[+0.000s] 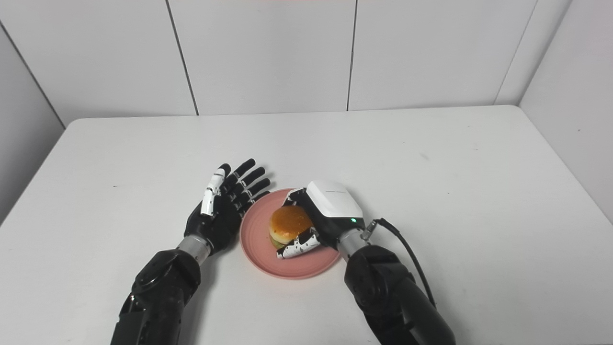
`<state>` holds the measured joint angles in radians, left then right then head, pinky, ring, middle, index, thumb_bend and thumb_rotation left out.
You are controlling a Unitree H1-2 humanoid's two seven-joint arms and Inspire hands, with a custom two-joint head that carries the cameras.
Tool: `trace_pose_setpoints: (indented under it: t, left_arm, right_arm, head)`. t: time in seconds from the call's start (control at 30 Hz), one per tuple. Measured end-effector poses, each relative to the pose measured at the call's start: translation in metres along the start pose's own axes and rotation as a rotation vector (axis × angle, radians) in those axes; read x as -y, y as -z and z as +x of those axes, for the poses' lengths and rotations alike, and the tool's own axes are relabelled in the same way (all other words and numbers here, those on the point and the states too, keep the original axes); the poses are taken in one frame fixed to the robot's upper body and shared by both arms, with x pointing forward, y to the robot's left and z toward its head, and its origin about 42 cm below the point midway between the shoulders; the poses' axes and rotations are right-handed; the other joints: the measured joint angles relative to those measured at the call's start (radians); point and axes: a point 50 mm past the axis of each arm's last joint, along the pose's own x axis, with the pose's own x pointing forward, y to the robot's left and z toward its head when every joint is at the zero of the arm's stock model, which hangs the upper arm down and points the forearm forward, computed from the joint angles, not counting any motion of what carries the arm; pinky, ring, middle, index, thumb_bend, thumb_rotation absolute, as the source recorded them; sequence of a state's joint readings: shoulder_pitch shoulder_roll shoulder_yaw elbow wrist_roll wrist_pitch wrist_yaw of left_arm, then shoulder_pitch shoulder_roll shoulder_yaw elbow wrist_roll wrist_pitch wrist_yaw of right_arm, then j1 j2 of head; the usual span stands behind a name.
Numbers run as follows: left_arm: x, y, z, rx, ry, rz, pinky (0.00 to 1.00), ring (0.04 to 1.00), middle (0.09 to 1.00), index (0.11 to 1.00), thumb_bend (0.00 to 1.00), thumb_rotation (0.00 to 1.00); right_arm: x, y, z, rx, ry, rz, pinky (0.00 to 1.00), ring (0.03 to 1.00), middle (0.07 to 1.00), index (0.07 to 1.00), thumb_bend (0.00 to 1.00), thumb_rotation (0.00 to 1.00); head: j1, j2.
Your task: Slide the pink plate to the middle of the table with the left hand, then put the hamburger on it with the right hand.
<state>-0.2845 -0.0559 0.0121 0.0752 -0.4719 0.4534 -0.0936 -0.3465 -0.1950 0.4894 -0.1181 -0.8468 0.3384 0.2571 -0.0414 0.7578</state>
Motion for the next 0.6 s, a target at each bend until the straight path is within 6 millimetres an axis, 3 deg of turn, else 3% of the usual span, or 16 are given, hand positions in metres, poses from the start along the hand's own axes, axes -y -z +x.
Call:
trace_pose_setpoints:
  t: [0.07, 0.1, 0.17, 0.37, 0.6]
  left_arm:
    - [0.0, 0.0, 0.0, 0.0, 0.0, 0.0, 0.85, 0.863, 0.872, 0.862, 0.35, 1.0]
    - [0.0, 0.0, 0.0, 0.0, 0.0, 0.0, 0.86, 0.864, 0.871, 0.861, 0.35, 1.0]
    - [0.0, 0.0, 0.0, -0.001, 0.0, 0.001, 0.86, 0.866, 0.871, 0.861, 0.35, 1.0]
    - [0.001, 0.0, 0.0, -0.002, -0.002, 0.006, 0.86, 0.866, 0.868, 0.857, 0.34, 1.0]
    - [0.002, 0.0, 0.0, -0.003, -0.001, 0.008, 0.86, 0.869, 0.873, 0.865, 0.34, 1.0]
  right_arm:
    - [0.0, -0.001, -0.001, 0.003, 0.0, -0.029, 0.29, 0.41, 0.544, 0.534, 0.55, 0.18]
    - [0.0, -0.002, -0.001, 0.003, 0.001, -0.04, 0.3, 0.427, 0.576, 0.64, 0.65, 0.26]
    - [0.001, -0.002, -0.001, 0.002, 0.0, -0.063, 0.3, 0.433, 0.591, 0.73, 0.72, 0.32]
    - [0.005, -0.005, -0.003, 0.001, 0.005, -0.106, 0.4, 0.537, 0.702, 0.798, 0.79, 0.39]
    - [0.011, -0.01, -0.006, 0.018, 0.016, -0.106, 0.4, 0.538, 0.709, 0.814, 0.82, 0.41]
  head:
    - [-0.002, -0.002]
    - [0.0, 0.0]
    - [0.0, 0.0]
    - [-0.002, 0.003]
    - [-0.003, 0.0]
